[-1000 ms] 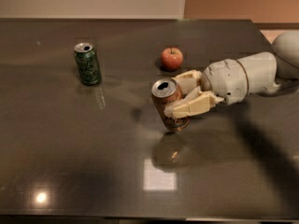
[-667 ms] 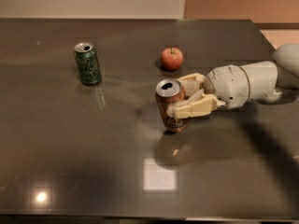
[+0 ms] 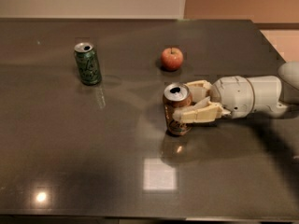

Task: Place orange can upright

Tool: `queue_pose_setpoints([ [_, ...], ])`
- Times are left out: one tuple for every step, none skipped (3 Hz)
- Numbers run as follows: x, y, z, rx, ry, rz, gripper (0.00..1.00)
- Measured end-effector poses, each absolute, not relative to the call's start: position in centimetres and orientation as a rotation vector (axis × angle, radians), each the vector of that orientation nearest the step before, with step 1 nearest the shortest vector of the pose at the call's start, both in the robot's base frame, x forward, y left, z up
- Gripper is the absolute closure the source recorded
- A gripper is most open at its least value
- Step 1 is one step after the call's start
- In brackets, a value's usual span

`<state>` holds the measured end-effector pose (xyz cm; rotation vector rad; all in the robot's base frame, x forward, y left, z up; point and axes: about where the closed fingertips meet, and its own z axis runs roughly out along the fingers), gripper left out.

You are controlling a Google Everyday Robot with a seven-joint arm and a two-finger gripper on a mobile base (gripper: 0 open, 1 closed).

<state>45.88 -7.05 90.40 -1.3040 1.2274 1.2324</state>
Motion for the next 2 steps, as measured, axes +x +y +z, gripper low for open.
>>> queue_pose_setpoints([
  [46.02,-7.66,89.9,-1.268,1.213,1.24,0.36],
  [46.31,-8.6,89.48,-1.224,1.195,1.242,0.13],
])
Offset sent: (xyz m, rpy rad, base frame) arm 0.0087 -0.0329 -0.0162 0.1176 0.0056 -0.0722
